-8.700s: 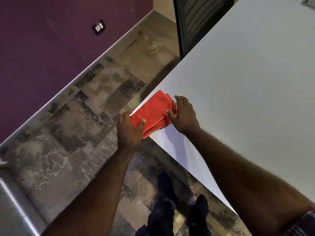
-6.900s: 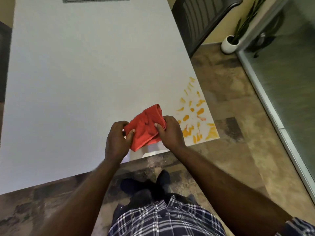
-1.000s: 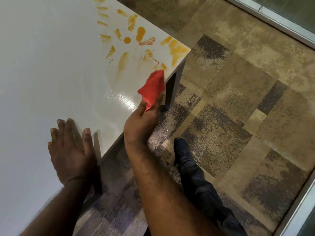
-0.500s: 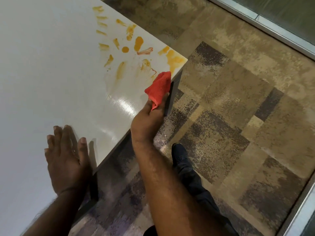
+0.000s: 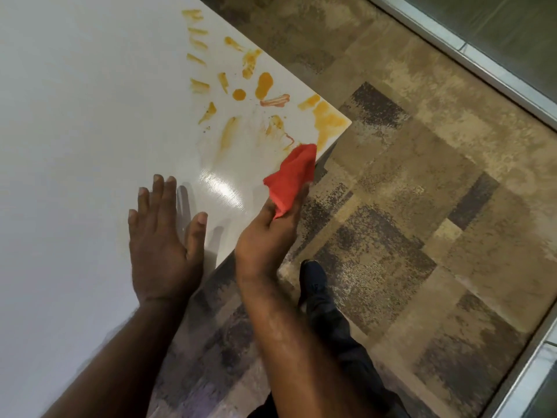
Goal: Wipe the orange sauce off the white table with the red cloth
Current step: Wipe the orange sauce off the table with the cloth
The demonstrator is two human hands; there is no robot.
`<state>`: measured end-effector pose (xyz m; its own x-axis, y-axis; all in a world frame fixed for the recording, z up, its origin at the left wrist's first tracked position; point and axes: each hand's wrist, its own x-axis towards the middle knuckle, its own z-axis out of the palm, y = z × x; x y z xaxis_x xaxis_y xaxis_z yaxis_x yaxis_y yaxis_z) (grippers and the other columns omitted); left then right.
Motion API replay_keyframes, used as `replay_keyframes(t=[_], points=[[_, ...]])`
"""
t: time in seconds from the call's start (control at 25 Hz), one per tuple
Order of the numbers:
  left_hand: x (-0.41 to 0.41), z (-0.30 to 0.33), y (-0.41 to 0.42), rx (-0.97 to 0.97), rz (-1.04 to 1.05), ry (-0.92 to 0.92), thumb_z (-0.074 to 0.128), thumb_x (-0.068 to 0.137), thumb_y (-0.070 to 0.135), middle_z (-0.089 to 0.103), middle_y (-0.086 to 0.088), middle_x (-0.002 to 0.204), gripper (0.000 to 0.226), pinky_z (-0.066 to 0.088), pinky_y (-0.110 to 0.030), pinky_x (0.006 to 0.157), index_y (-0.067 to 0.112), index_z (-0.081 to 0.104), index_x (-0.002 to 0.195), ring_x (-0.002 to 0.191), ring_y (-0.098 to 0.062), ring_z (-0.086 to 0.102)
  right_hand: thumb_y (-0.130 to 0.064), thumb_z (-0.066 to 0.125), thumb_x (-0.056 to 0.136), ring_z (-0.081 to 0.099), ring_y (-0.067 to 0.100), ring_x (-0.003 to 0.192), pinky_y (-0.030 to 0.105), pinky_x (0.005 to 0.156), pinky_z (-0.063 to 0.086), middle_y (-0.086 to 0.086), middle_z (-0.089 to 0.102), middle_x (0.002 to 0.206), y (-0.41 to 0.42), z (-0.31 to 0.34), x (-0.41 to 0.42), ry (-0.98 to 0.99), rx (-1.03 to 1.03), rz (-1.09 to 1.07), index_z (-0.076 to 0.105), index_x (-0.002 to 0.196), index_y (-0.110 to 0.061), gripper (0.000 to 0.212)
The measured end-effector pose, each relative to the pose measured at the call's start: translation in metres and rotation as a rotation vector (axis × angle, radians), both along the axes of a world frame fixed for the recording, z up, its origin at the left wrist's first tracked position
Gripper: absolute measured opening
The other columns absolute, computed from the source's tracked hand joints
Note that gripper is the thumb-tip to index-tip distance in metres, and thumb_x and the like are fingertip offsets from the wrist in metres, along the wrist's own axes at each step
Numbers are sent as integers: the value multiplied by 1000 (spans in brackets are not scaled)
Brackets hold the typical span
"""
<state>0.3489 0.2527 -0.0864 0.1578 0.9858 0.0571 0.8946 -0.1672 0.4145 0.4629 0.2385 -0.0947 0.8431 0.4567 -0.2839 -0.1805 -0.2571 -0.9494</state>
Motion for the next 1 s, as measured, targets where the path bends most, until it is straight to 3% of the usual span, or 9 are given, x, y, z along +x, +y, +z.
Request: replay_keyframes(t=[0.16,0.28,0.44,0.64,0.72,0.84,1.0], points=[[4,3,0,-4,-20,-6,22,97,58,17,0,164,71,7,-39,122,19,24,156,152,-19,9,-29,38,95,42,18,139,43,113,35,10,47,149,-24,5,-47,84,-5,16,30,150,-17,58],[2,2,0,5,-33,10,21,97,59,18,-2,164,70,6,-40,121,19,25,155,152,-23,12,-19,44,97,48,19,134,35,110,37,12,48,147,4,6,-10,78,-32,-51,28,151,-15,56],[2,1,2,17,-42,28,19,97,62,21,-3,163,72,7,-42,121,19,26,154,151,-26,14,-10,46,98,45,23,136,30,111,36,13,41,152,27,7,36,91,-17,-89,25,152,-13,58],[2,1,1,20,-48,60,17,97,63,19,-2,164,74,3,-40,121,19,25,155,152,-23,11,-11,47,97,35,20,143,36,113,34,5,24,161,-3,11,-5,73,-15,34,17,153,-20,64],[2,0,2,14,-45,76,16,96,63,18,-1,164,74,1,-38,121,19,24,156,152,-23,10,-12,46,97,40,22,140,38,111,37,9,34,157,-7,12,-5,111,-13,89,17,153,-22,64],[0,0,1,28,-38,63,18,98,59,18,-1,164,70,0,-36,121,20,24,155,152,-23,11,-13,47,98,47,23,132,25,109,35,14,44,149,17,10,40,140,15,31,23,152,-13,59],[0,-1,1,46,-43,57,16,98,59,19,-3,164,69,-1,-38,121,19,24,155,152,-25,12,-15,46,99,37,25,141,42,115,34,13,35,155,37,12,67,118,11,-37,21,152,-12,59]])
